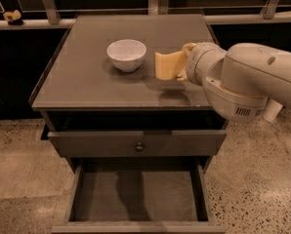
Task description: Pick sponge from middle drawer and place on counter
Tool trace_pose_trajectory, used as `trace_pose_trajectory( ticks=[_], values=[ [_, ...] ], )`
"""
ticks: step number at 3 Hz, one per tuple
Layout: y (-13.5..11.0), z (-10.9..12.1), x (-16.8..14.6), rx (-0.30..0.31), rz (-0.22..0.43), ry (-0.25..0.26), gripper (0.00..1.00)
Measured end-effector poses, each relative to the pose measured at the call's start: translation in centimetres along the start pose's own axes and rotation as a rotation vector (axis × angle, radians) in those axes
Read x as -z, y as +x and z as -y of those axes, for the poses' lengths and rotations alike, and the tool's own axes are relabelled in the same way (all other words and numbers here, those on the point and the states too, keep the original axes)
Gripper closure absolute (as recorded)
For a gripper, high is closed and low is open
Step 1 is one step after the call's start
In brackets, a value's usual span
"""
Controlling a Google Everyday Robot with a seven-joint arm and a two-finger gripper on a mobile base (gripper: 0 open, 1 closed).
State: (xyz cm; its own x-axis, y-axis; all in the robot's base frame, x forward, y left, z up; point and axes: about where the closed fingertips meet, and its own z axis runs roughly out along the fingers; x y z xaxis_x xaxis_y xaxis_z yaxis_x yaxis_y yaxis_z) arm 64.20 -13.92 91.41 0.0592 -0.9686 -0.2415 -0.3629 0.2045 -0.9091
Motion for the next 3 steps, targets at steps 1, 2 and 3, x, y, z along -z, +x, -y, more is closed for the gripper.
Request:
trace_pose_trajectory(
  ticks=[1, 2, 3],
  values=[
    [0.0, 0.0, 0.0, 0.000, 0.000, 0.000, 1.00],
    [0.2, -1.3, -0.9, 0.022, -0.004, -0.037, 1.00],
    [0.4, -4.2, -2.4, 0.034, -0.013, -0.117, 1.00]
  ],
)
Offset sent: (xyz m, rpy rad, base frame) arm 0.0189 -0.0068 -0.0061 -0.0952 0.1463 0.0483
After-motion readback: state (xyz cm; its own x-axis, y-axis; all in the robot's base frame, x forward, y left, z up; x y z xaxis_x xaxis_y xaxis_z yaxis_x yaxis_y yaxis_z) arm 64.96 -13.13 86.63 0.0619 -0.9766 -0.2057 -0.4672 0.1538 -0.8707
